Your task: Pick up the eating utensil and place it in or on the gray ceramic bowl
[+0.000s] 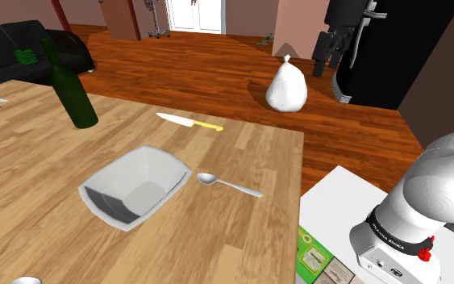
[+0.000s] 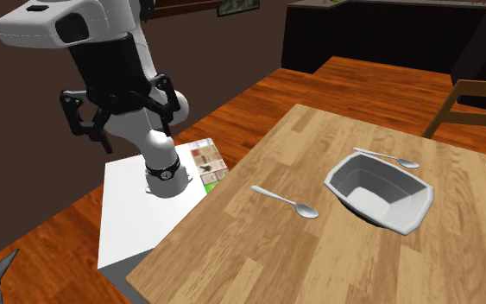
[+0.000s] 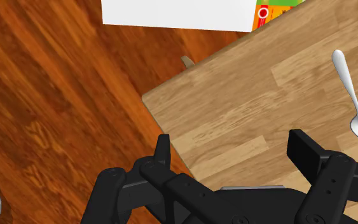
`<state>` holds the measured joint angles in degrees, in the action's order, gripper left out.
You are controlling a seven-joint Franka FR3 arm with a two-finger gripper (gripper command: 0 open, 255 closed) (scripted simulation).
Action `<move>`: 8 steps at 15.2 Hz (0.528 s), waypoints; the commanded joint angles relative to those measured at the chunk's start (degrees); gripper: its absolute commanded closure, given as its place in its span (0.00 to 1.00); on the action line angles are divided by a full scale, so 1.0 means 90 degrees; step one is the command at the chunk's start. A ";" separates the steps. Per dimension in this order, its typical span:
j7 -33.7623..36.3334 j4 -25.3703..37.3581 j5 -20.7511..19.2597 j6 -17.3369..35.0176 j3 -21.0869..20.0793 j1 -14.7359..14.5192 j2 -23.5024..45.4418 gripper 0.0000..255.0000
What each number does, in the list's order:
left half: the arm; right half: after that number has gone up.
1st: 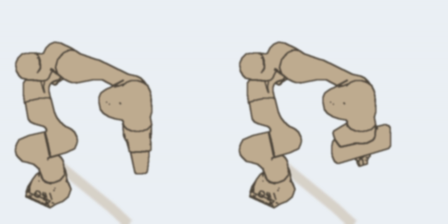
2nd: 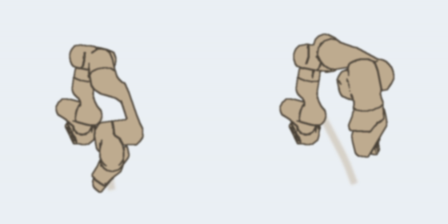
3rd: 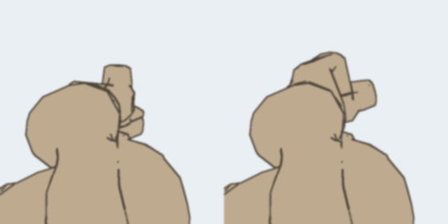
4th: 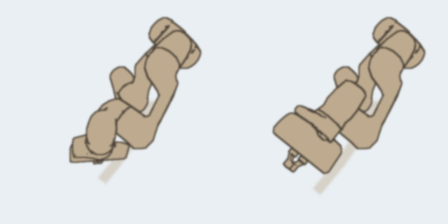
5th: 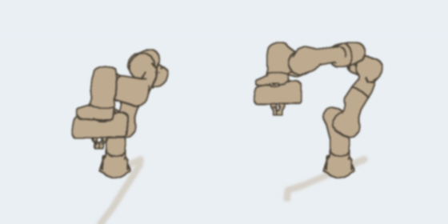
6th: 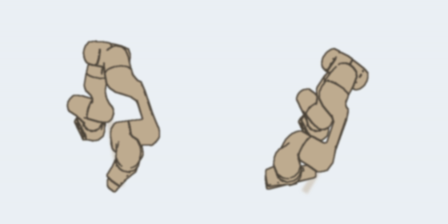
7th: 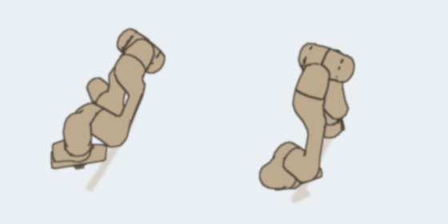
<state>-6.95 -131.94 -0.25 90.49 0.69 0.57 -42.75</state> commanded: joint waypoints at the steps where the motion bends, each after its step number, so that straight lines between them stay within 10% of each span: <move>1: 0.0000 0.0000 0.0000 0.0000 0.0000 0.0000 0.0000 0.00; 8: 0.0635 -0.0286 0.0283 0.0601 -0.0878 -0.0385 0.0650 0.00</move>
<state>-2.25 -134.08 1.83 95.14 -5.93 -2.31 -37.66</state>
